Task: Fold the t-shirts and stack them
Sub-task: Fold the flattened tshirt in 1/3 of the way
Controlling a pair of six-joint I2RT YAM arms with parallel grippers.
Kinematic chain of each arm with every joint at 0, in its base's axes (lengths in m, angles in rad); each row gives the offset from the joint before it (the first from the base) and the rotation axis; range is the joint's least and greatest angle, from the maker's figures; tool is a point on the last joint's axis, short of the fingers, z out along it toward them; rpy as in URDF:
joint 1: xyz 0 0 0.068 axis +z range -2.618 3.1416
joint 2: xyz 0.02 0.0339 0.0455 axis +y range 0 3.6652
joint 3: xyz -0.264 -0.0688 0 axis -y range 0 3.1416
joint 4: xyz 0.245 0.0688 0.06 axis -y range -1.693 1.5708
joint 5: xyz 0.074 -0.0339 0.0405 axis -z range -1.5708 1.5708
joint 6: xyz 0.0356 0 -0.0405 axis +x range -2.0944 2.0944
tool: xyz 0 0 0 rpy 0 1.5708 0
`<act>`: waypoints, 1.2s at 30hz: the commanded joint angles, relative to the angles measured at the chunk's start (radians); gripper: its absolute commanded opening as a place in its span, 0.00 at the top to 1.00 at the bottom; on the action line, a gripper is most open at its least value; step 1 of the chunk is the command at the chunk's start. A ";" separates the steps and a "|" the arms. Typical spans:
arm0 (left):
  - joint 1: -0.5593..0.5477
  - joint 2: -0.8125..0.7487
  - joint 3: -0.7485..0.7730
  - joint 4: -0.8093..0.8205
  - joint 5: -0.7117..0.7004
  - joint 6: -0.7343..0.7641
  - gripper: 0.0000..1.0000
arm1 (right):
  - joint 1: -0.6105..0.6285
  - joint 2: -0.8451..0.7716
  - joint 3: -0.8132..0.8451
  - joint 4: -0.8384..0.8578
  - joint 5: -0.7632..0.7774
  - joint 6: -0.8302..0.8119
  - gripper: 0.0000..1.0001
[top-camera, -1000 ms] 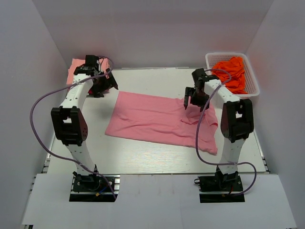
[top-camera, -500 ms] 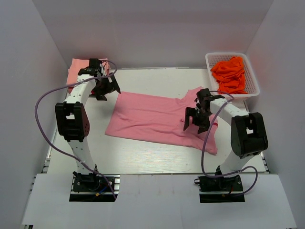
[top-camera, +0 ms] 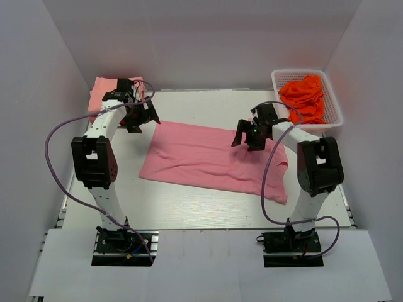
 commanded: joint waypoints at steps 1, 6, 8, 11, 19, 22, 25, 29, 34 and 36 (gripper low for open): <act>-0.002 -0.041 0.051 0.010 0.019 0.011 0.00 | 0.000 0.056 0.129 0.100 -0.029 0.040 0.10; -0.002 0.005 0.087 0.031 0.019 0.011 0.00 | -0.001 0.160 0.320 -0.014 0.102 0.079 0.10; -0.002 0.048 0.129 0.031 0.009 0.022 0.00 | -0.003 0.191 0.469 -0.193 0.225 0.053 0.10; -0.012 0.102 0.191 0.031 -0.001 0.034 0.00 | -0.003 0.229 0.559 -0.251 0.336 0.004 0.10; -0.053 0.348 0.392 0.013 -0.065 0.080 0.04 | -0.023 0.457 0.892 -0.331 0.593 -0.039 0.10; -0.062 0.387 0.420 0.022 -0.117 0.091 0.06 | -0.034 0.513 0.969 -0.348 0.644 -0.036 0.10; -0.073 0.411 0.420 0.088 -0.117 0.080 0.09 | -0.052 0.556 0.978 -0.281 0.704 -0.044 0.10; -0.082 0.459 0.429 0.108 -0.171 0.071 0.11 | -0.061 0.600 0.948 -0.110 0.765 -0.119 0.10; -0.111 0.493 0.429 0.068 -0.242 0.071 0.23 | -0.063 0.657 1.000 -0.119 0.792 -0.137 0.10; -0.111 0.493 0.412 0.059 -0.242 0.071 0.35 | -0.066 0.650 0.954 -0.139 0.776 -0.113 0.12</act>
